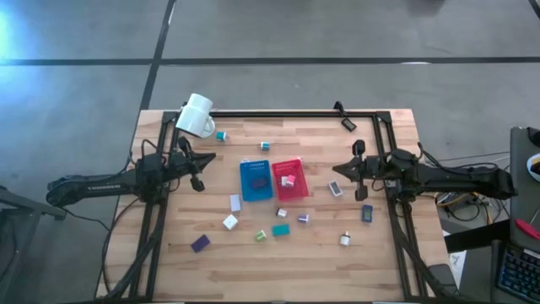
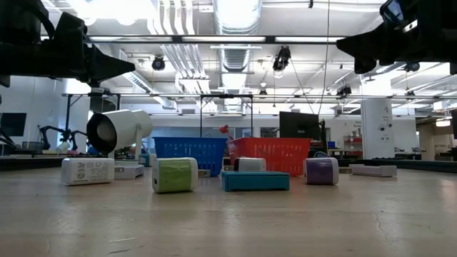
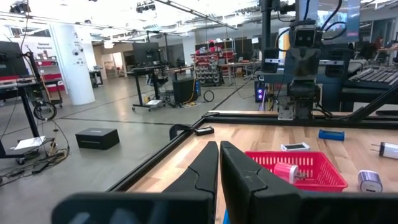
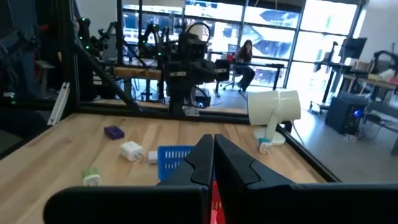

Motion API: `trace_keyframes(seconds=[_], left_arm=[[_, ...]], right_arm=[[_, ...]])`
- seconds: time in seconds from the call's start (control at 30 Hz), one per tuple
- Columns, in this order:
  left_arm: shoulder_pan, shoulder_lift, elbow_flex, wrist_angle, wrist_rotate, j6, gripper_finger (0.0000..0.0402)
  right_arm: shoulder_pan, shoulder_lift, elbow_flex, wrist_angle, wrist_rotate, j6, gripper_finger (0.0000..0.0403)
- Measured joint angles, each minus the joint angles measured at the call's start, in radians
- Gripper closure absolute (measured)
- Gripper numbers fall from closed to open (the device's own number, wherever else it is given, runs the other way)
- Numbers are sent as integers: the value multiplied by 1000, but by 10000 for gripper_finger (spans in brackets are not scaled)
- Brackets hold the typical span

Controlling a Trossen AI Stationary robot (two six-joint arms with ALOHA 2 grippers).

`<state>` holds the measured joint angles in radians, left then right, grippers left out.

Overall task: Pick & Place Office items
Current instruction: Put the white digital clock into the blue bin

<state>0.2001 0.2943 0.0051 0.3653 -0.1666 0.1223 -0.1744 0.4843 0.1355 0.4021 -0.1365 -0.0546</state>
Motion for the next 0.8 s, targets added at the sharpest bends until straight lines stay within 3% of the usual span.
trace_keyframes(seconds=[0.43,0.53,0.6,0.7,0.8], left_arm=[[0,0,0,-37,2,0,378],[0,0,0,-38,49,-19,378],[-1,2,11,-46,74,-46,378],[-1,38,79,-75,-4,-135,382],[-3,106,152,-229,-22,-167,394]], right_arm=[[-77,-18,-8,107,-80,93,394],[-77,-40,2,105,-83,104,394],[-77,-57,5,102,-50,96,394],[-77,-73,26,45,39,54,394],[-77,-79,75,-74,84,10,394]])
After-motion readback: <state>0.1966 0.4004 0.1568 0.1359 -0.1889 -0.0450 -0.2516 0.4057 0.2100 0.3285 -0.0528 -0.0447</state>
